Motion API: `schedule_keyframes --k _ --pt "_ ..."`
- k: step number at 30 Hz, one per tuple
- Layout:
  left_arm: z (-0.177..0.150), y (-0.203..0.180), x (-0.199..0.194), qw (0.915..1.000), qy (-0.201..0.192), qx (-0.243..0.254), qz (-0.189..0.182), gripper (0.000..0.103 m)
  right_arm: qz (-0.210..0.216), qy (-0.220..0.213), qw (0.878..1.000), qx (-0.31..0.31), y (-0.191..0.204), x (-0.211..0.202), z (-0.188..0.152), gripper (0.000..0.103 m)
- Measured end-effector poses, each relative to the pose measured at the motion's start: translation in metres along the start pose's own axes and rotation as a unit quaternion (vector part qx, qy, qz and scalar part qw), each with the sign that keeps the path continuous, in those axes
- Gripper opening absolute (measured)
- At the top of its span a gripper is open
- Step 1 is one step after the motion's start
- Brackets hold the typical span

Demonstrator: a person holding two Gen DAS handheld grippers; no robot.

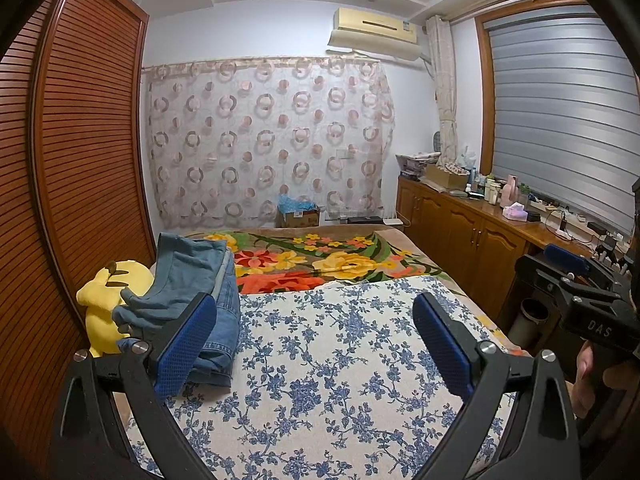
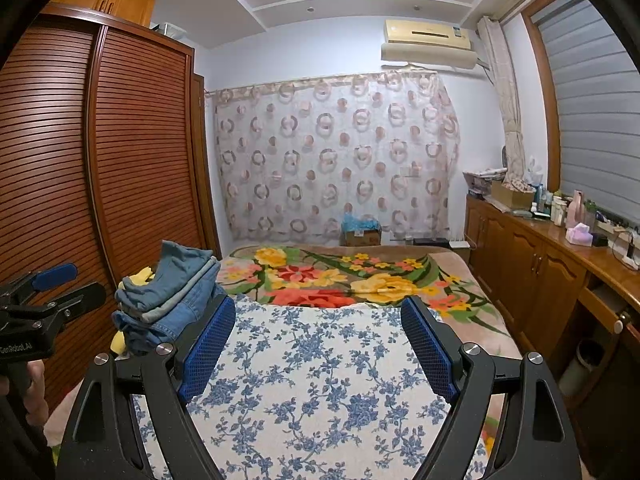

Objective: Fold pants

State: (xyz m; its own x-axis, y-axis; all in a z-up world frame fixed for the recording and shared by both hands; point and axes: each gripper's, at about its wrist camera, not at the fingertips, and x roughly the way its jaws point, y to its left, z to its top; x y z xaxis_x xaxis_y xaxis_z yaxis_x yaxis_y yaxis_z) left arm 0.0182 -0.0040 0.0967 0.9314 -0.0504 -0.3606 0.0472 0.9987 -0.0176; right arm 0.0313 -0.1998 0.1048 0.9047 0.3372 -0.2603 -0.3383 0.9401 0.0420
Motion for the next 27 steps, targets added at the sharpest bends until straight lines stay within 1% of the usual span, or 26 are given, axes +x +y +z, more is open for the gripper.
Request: schedule_keyframes --k 10,27 --pt "0.0001 -0.0004 -0.0003 1.0000 0.000 0.000 0.000 0.099 0.000 -0.002 1.000 0.001 0.0010 -0.0029 -0.0050 0.086" --pt "-0.0002 0.0004 -0.0003 1.0000 -0.001 0.000 0.000 0.099 0.001 -0.003 1.000 0.000 0.0008 -0.0024 -0.0043 0.086"
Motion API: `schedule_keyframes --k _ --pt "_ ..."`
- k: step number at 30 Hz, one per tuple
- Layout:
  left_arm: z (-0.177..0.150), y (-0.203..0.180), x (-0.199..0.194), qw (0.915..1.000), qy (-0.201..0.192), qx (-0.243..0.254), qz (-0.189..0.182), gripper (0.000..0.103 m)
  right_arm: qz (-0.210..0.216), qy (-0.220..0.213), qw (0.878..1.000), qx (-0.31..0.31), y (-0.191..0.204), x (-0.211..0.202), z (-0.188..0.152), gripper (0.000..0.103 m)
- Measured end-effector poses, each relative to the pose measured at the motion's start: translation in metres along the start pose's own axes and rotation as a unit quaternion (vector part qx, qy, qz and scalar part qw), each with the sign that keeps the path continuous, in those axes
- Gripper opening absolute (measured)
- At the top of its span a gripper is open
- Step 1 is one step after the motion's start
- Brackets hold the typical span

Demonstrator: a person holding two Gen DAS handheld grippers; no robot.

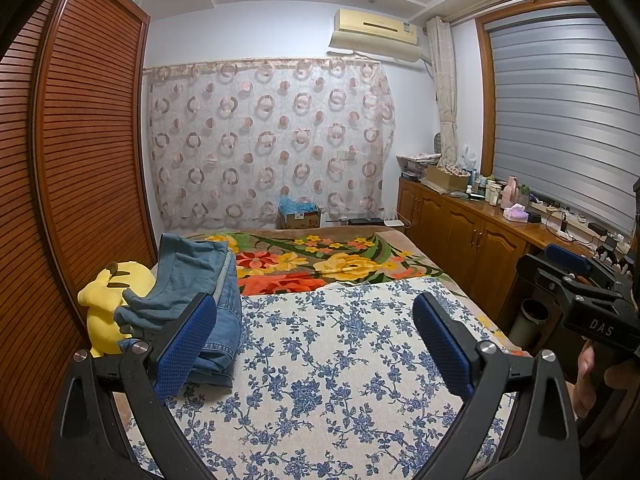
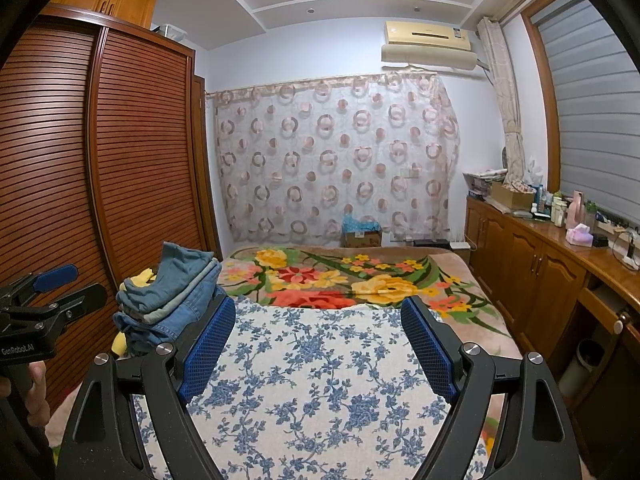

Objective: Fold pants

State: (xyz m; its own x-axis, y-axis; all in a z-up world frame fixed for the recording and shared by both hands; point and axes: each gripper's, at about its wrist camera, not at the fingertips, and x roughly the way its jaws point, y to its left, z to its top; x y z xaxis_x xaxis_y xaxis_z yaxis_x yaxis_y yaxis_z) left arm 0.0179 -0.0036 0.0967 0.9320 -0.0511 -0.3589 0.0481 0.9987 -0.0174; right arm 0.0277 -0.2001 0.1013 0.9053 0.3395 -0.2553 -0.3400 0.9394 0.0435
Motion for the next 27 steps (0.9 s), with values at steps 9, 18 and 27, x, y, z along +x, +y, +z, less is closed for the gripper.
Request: schedule_keyframes --k 9,18,27 --pt "-0.0004 -0.0004 -0.0001 1.0000 0.000 -0.001 0.000 0.099 0.000 0.000 1.000 0.000 0.0001 0.0001 -0.0004 0.086" --pt "-0.0008 -0.0003 -0.0002 1.0000 -0.001 0.000 0.000 0.099 0.001 0.000 1.000 -0.001 -0.0001 -0.0001 -0.0003 0.086" --pt "-0.0012 -0.0006 -0.0002 1.0000 -0.001 -0.001 0.000 0.099 0.005 0.001 1.000 0.002 -0.0015 0.0000 -0.0006 0.086"
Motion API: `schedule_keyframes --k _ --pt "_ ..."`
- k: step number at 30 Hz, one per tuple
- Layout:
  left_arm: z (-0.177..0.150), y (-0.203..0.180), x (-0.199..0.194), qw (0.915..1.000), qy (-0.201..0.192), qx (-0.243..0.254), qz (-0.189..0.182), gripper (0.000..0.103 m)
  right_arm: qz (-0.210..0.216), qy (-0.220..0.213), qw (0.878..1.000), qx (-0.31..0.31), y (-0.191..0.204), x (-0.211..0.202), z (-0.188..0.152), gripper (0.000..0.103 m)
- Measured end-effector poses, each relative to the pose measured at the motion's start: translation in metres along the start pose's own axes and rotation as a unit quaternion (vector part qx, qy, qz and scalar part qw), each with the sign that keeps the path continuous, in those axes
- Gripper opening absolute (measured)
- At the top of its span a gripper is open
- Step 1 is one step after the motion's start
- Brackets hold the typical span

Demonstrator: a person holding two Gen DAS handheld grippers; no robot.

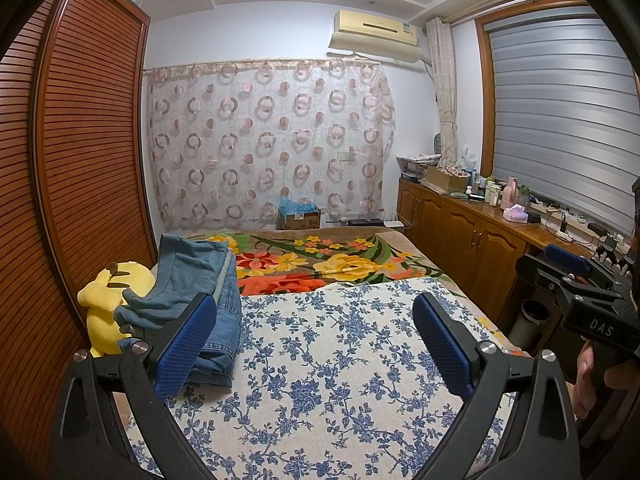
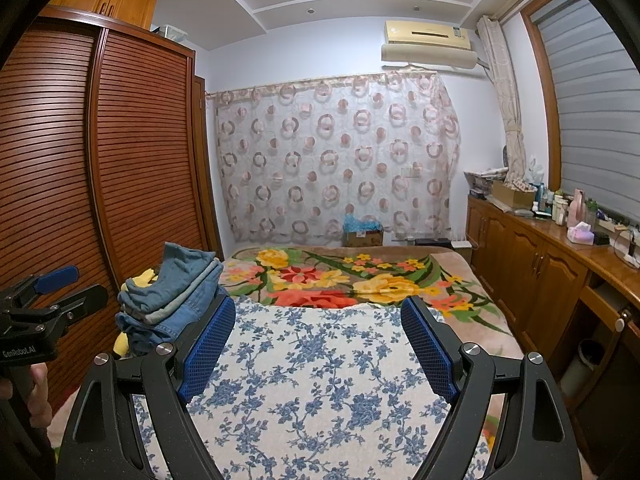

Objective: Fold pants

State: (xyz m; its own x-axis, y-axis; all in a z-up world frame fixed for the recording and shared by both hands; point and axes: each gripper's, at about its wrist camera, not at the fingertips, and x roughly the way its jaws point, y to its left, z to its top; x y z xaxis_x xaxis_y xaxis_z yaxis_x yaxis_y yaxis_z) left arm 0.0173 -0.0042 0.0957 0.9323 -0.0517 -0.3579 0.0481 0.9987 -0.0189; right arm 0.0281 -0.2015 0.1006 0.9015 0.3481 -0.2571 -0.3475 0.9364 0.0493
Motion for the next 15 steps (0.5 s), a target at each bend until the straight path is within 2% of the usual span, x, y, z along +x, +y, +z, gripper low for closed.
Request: schedule_keyframes --k 15 --pt "-0.0005 0.0011 -0.0015 1.0000 0.001 0.000 -0.001 0.099 -0.001 0.001 1.000 0.000 0.0000 0.0027 -0.0011 0.086"
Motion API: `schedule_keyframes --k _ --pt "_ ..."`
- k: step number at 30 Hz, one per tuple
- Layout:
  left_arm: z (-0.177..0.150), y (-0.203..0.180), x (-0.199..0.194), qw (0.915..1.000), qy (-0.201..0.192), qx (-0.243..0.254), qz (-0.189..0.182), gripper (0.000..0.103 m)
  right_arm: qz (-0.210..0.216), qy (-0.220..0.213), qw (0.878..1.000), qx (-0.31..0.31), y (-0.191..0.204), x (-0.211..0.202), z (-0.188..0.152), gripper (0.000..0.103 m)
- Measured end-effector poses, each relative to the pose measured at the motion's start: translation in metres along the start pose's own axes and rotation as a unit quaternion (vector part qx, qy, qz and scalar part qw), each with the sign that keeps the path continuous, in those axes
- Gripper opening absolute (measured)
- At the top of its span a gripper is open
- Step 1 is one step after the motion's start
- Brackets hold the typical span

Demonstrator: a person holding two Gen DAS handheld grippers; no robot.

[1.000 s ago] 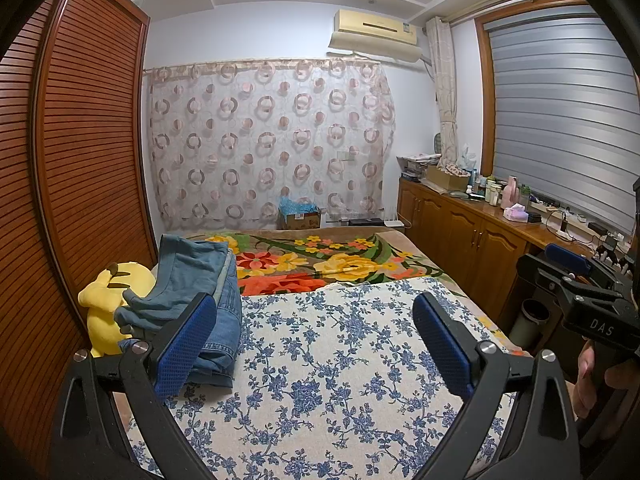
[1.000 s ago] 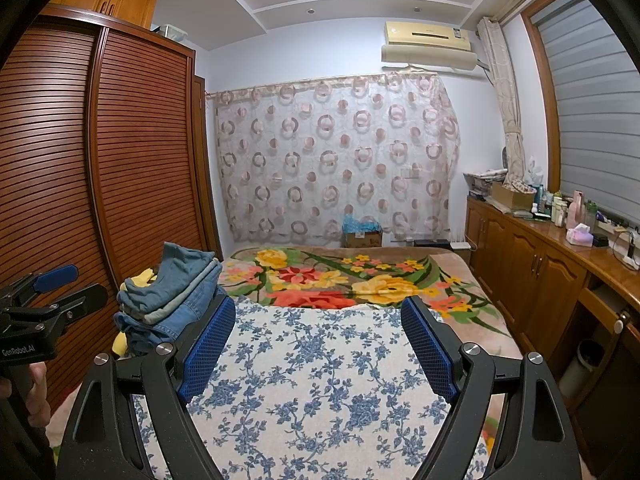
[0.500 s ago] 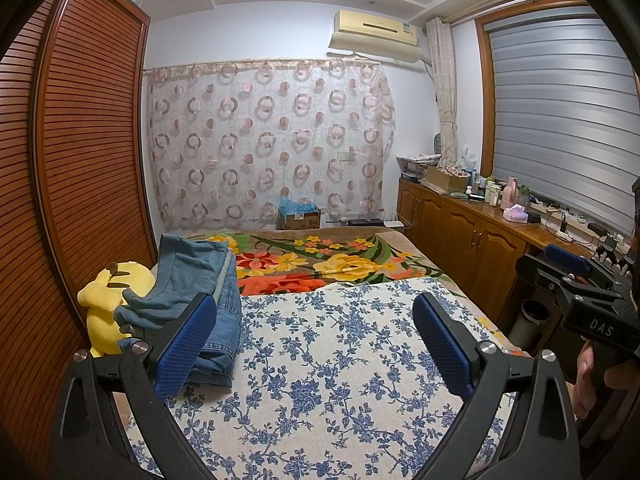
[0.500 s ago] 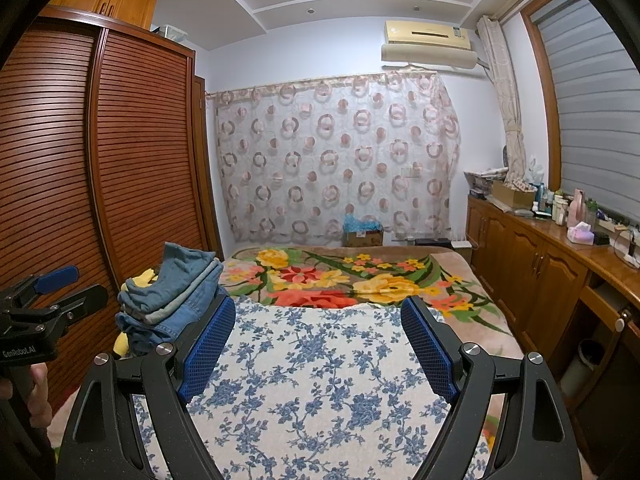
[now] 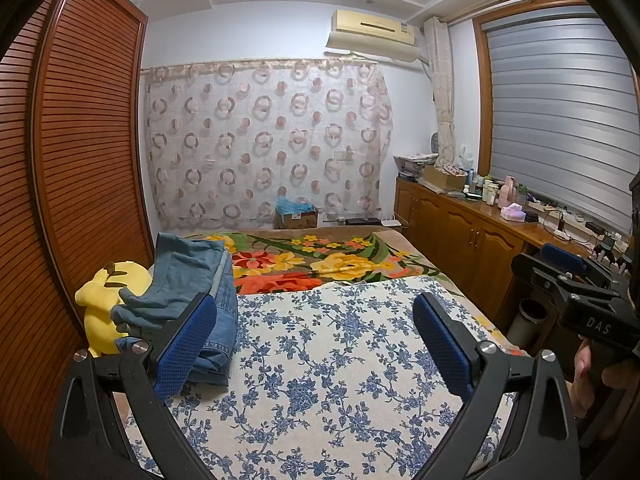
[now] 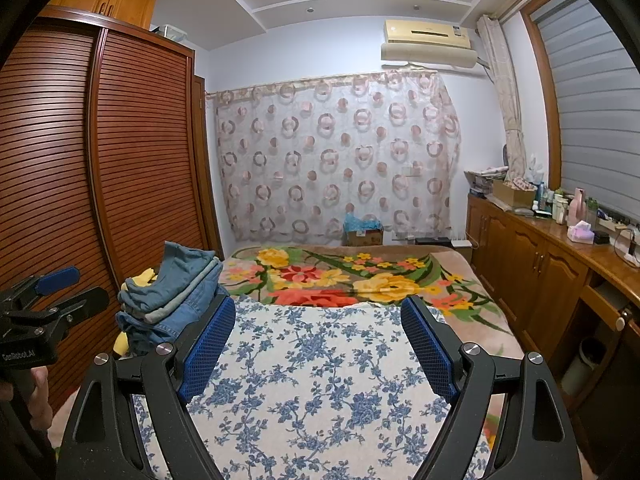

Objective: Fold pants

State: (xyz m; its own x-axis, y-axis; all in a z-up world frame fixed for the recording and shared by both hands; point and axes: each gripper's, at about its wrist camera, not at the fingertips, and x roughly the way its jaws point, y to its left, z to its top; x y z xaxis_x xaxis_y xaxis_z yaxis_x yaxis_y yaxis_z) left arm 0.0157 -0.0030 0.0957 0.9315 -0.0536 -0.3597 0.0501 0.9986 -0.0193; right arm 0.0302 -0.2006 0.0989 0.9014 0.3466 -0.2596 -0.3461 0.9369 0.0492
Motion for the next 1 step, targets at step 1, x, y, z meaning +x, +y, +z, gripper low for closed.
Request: schedule_keyframes --k 1 --pt "0.0000 -0.0002 0.0002 1.0000 0.000 0.000 0.000 0.099 0.000 0.000 1.000 0.000 0.0001 0.0004 0.0002 0.086"
